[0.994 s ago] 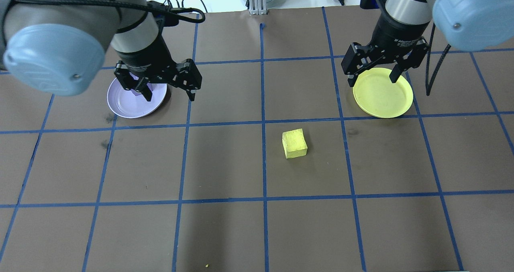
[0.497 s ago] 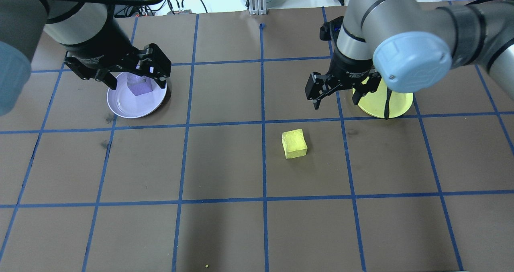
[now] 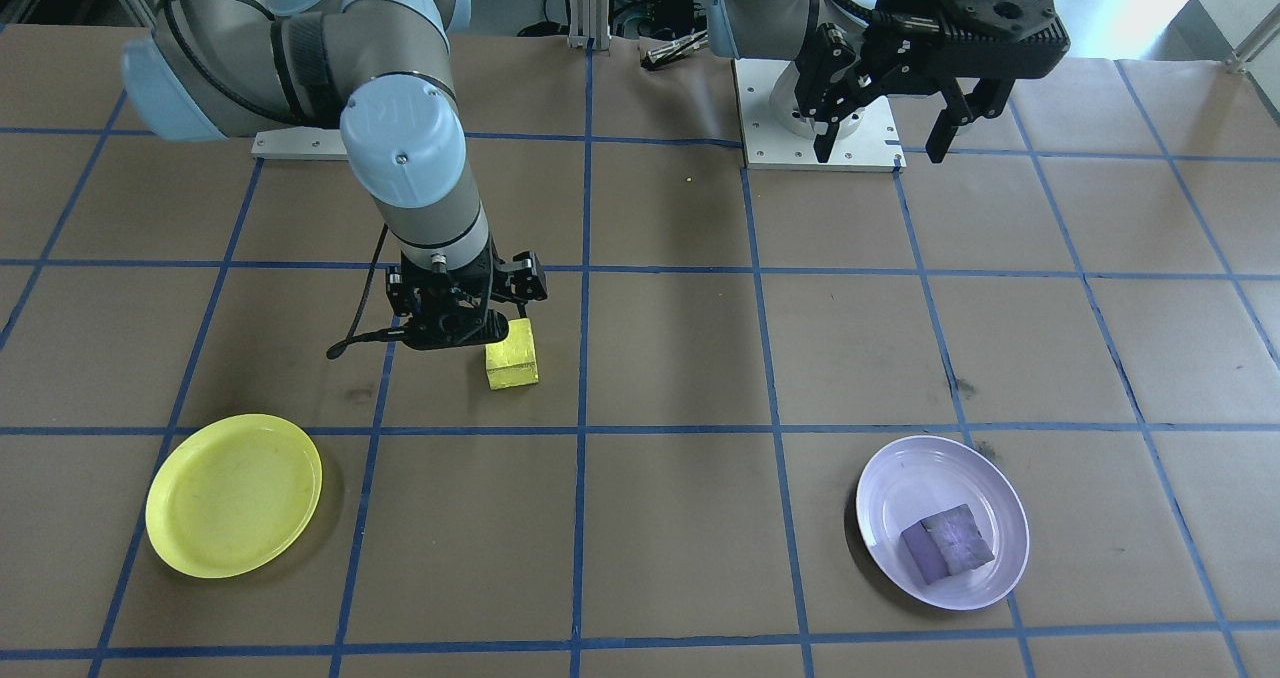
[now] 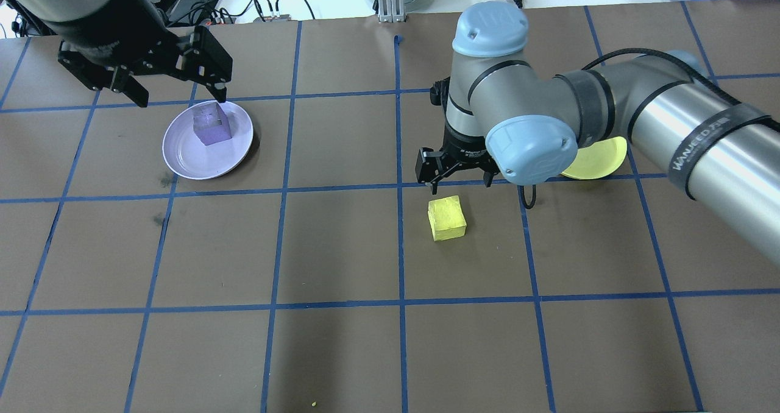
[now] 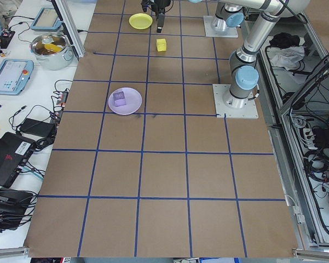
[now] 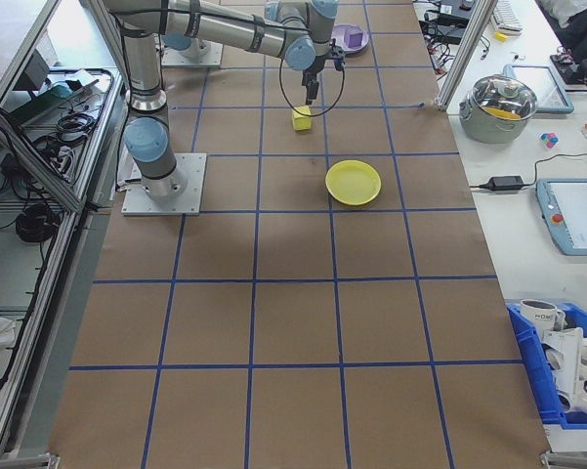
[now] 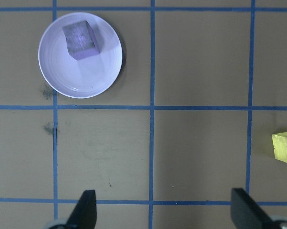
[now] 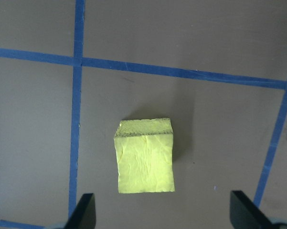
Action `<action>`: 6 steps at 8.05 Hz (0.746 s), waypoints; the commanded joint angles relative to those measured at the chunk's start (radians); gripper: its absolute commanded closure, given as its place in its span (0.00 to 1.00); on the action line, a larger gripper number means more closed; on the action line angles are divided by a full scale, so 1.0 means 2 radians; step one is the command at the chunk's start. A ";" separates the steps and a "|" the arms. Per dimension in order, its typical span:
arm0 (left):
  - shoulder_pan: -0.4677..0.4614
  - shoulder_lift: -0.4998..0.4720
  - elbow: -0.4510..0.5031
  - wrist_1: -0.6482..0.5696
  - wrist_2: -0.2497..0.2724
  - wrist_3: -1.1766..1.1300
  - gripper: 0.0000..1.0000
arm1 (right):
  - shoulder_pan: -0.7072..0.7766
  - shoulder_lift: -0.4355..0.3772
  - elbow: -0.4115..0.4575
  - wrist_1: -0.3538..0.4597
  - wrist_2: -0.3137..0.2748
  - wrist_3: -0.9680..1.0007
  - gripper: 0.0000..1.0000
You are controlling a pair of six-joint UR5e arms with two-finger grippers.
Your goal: Sort blocks by color into plates
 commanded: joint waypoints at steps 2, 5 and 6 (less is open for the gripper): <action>0.024 -0.070 0.153 -0.091 0.006 0.000 0.00 | 0.015 0.054 0.002 -0.033 -0.002 0.006 0.00; 0.031 -0.076 0.157 -0.081 -0.019 0.000 0.00 | 0.015 0.074 0.009 -0.035 -0.021 0.006 0.00; 0.031 -0.071 0.156 -0.072 -0.019 -0.008 0.00 | 0.015 0.081 0.015 -0.048 -0.015 0.008 0.00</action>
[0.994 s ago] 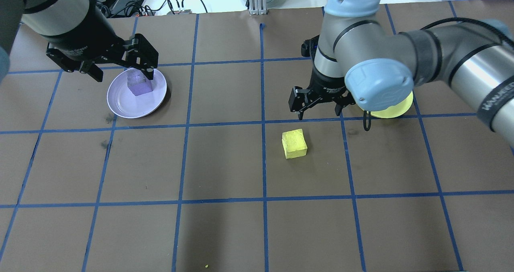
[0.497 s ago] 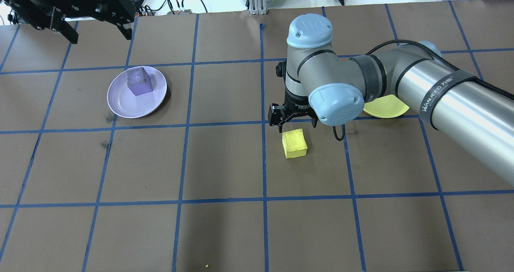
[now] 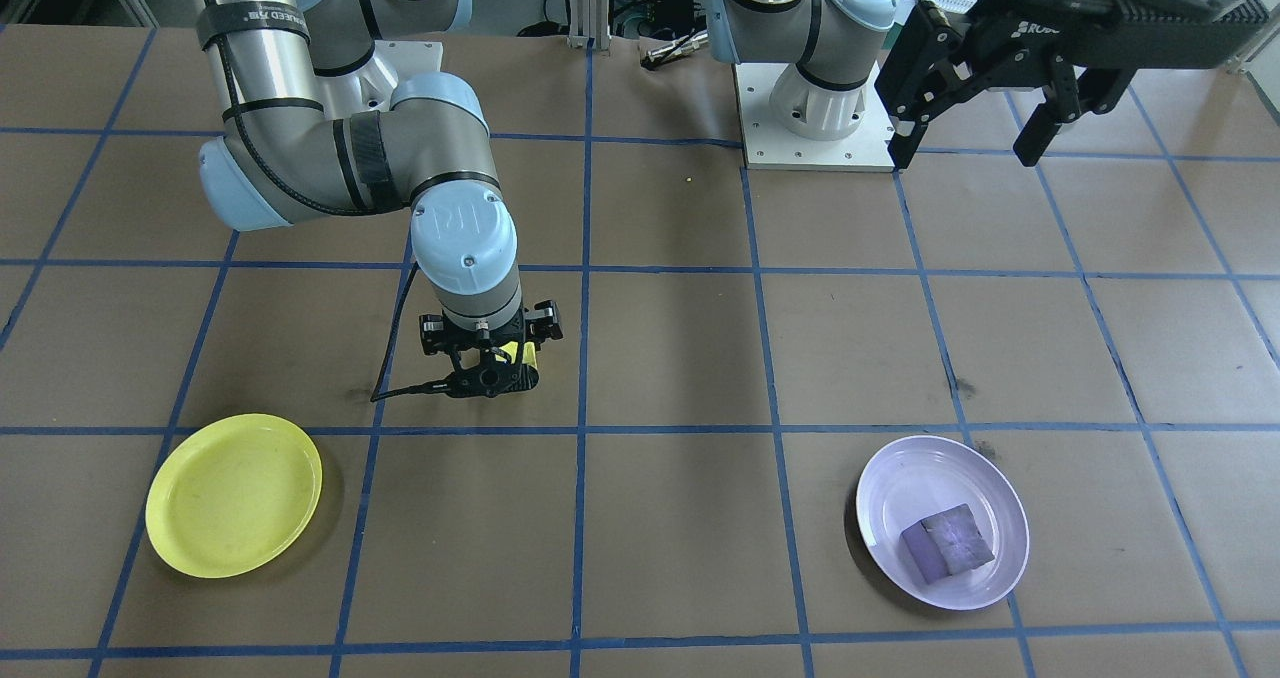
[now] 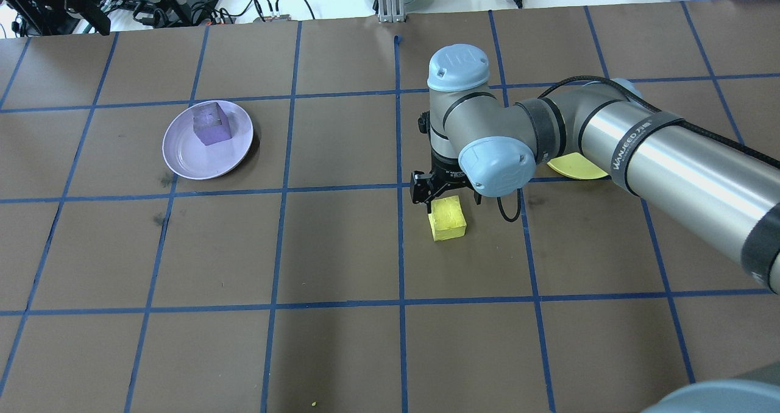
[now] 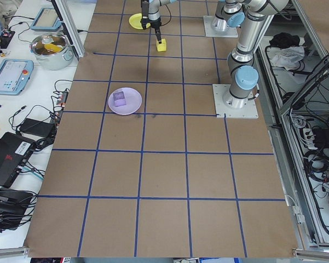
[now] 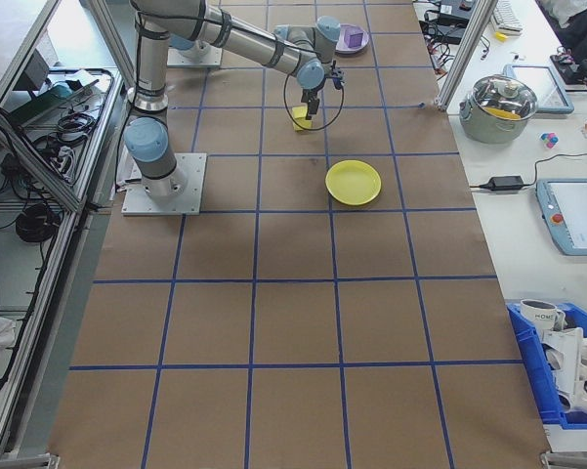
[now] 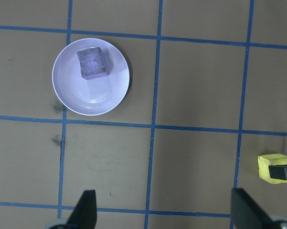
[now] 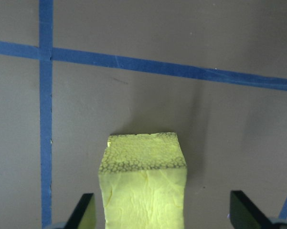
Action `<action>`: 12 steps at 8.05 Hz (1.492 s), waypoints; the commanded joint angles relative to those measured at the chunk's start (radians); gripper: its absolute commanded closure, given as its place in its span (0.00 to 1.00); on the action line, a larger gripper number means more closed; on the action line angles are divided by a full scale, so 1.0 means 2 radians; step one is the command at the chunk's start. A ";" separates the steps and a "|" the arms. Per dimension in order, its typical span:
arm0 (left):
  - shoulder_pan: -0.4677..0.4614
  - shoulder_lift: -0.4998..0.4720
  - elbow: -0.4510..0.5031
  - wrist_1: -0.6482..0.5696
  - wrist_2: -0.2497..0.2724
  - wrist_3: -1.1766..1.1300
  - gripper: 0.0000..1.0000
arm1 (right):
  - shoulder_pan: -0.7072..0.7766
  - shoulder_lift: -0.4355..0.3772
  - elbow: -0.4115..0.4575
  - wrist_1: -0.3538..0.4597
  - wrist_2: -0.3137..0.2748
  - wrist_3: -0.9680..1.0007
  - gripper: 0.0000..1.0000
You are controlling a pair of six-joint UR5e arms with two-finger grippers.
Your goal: Sort blocks by color into plates
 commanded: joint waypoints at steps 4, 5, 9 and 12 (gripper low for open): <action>-0.006 0.006 -0.005 0.071 0.006 -0.007 0.00 | 0.001 0.016 0.011 -0.013 0.005 0.000 0.00; -0.006 0.007 -0.007 0.081 0.006 -0.006 0.00 | 0.000 0.017 0.013 -0.014 0.006 0.001 0.02; -0.009 0.014 -0.020 0.100 0.008 -0.007 0.00 | 0.001 0.018 0.013 -0.011 0.042 0.020 1.00; -0.009 0.033 -0.050 0.107 0.009 -0.007 0.00 | -0.008 -0.027 -0.012 -0.006 0.033 0.013 1.00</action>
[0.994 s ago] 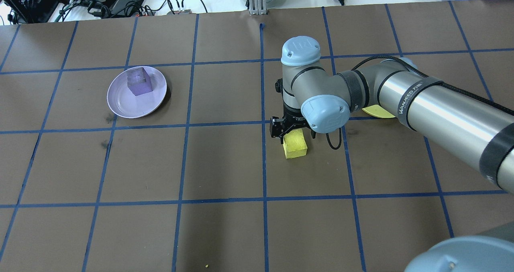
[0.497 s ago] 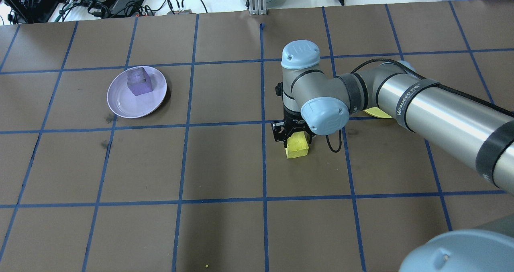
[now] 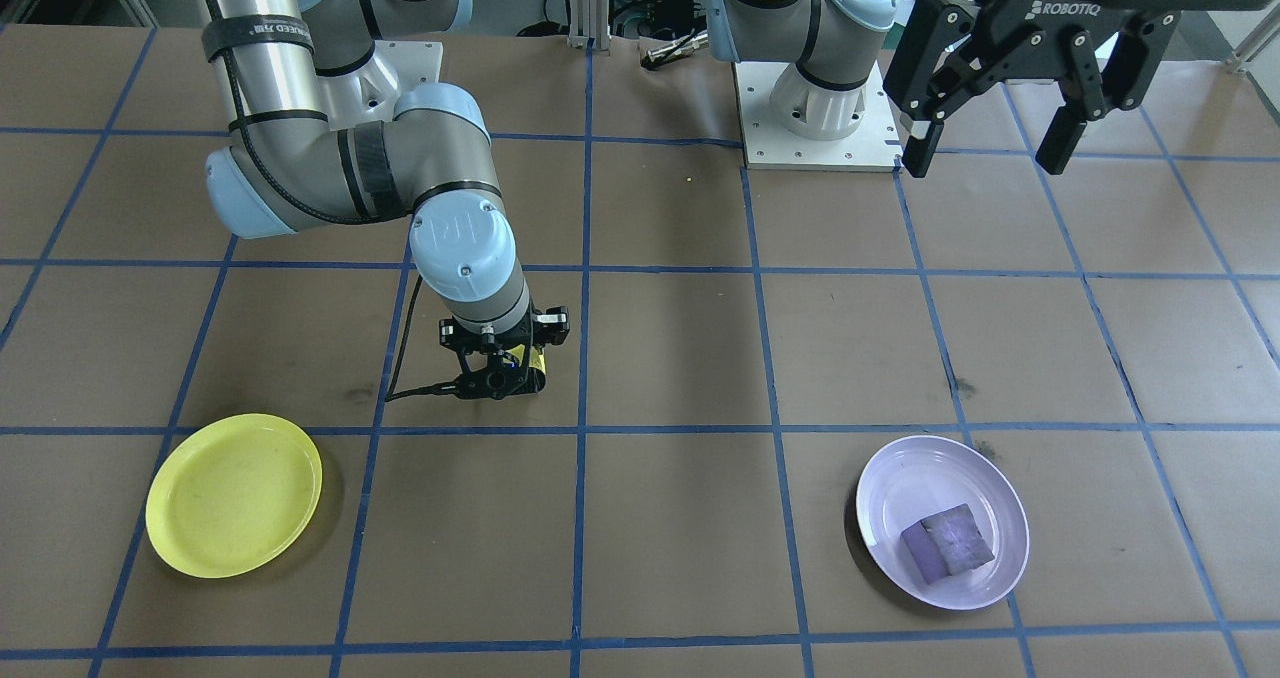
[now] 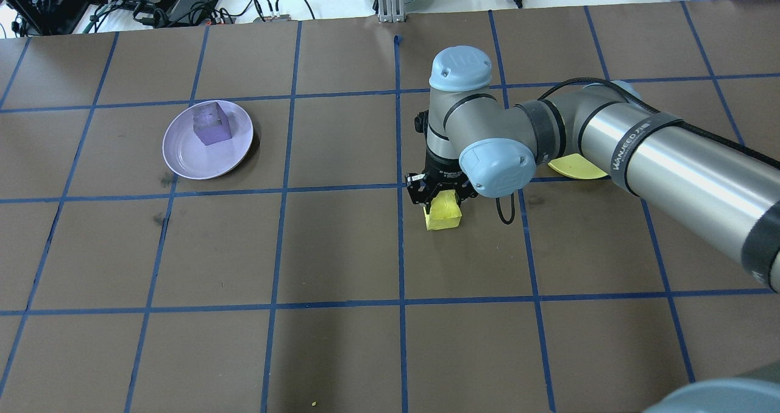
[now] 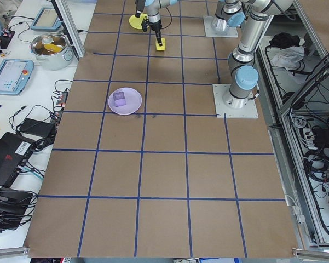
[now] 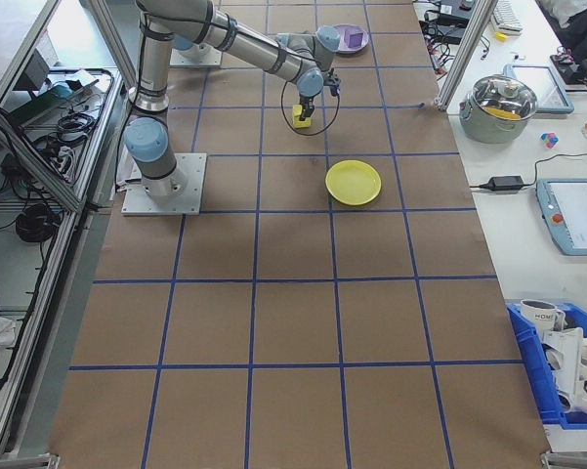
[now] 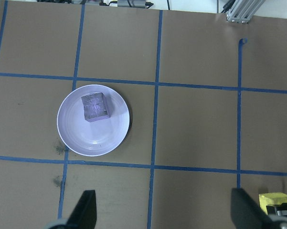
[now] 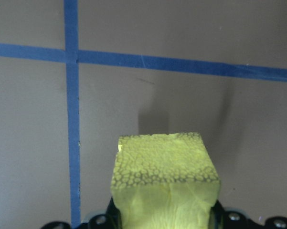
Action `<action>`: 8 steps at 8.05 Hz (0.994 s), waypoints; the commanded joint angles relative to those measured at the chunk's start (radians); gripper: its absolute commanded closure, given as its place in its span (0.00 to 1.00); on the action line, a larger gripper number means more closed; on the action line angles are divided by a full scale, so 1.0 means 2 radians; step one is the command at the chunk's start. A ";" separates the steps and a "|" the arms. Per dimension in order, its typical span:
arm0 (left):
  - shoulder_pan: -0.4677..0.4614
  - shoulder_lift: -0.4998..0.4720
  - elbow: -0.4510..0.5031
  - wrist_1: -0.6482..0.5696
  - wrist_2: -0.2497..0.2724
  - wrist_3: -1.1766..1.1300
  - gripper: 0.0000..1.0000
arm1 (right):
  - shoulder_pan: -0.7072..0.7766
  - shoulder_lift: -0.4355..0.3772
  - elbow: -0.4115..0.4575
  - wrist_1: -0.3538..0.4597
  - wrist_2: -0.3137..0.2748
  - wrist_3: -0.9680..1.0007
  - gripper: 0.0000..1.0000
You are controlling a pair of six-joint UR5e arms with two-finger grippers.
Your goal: Sort blocks by color into plates
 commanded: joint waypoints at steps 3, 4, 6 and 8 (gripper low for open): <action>0.000 0.014 -0.018 0.002 0.000 0.000 0.00 | -0.065 -0.052 -0.061 0.001 -0.023 -0.036 1.00; 0.000 0.013 -0.018 0.002 0.000 0.000 0.00 | -0.096 -0.051 -0.071 0.004 -0.033 -0.059 1.00; 0.000 0.014 -0.019 0.002 0.000 0.000 0.00 | -0.158 -0.049 -0.076 -0.002 -0.045 -0.128 1.00; 0.000 0.017 -0.025 0.002 -0.001 0.000 0.00 | -0.218 -0.021 -0.080 -0.007 -0.042 -0.199 1.00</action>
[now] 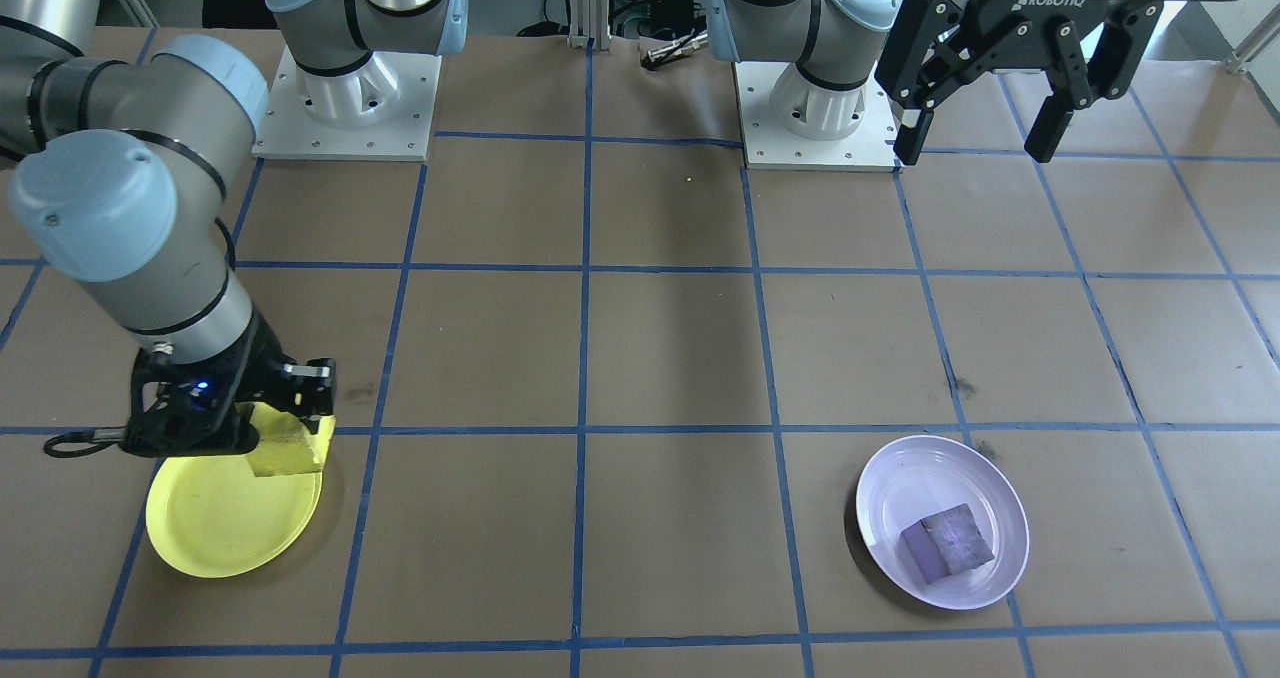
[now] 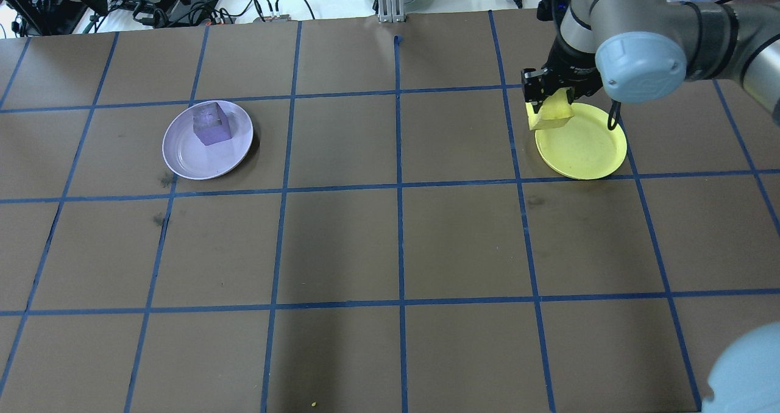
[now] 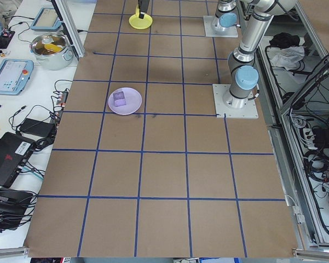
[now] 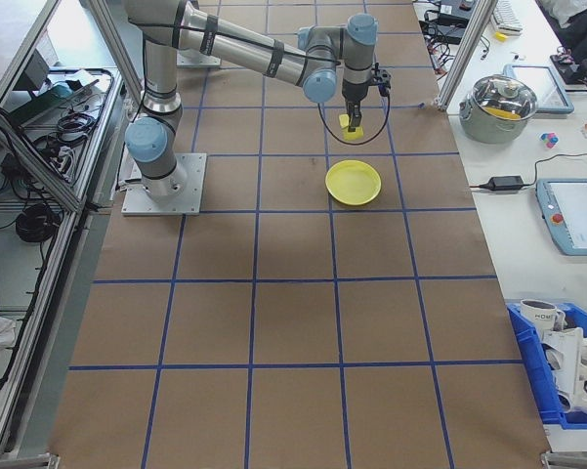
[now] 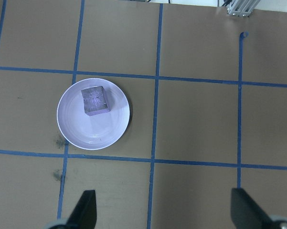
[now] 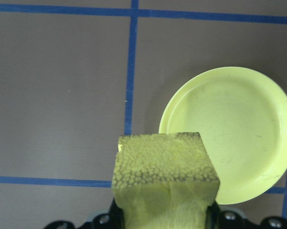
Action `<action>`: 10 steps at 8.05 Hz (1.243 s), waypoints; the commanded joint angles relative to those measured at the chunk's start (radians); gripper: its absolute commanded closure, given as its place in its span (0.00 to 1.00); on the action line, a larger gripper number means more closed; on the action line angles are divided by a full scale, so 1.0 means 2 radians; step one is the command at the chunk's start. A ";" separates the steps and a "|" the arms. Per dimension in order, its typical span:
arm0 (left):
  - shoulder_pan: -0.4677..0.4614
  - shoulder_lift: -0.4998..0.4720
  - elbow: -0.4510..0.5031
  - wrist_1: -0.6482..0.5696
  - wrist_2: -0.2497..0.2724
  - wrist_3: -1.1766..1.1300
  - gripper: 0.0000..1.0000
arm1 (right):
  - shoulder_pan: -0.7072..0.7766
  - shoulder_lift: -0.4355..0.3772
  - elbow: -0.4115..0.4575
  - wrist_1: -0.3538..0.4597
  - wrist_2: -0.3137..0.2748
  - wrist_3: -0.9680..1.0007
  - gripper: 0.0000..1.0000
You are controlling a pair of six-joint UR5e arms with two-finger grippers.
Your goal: Sort blocks by color into plates
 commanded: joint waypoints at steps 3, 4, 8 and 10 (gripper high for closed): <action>0.000 0.005 -0.009 0.000 0.000 0.000 0.00 | -0.058 0.088 -0.005 -0.035 0.001 -0.072 1.00; 0.000 0.005 -0.009 0.000 -0.001 0.000 0.00 | -0.058 0.092 -0.005 -0.037 0.001 -0.072 1.00; 0.000 0.005 -0.009 0.000 -0.001 0.000 0.00 | -0.059 0.083 -0.006 -0.055 -0.032 -0.078 0.00; 0.000 0.005 -0.009 0.000 -0.001 0.000 0.00 | -0.057 0.050 -0.006 -0.052 -0.029 -0.076 0.00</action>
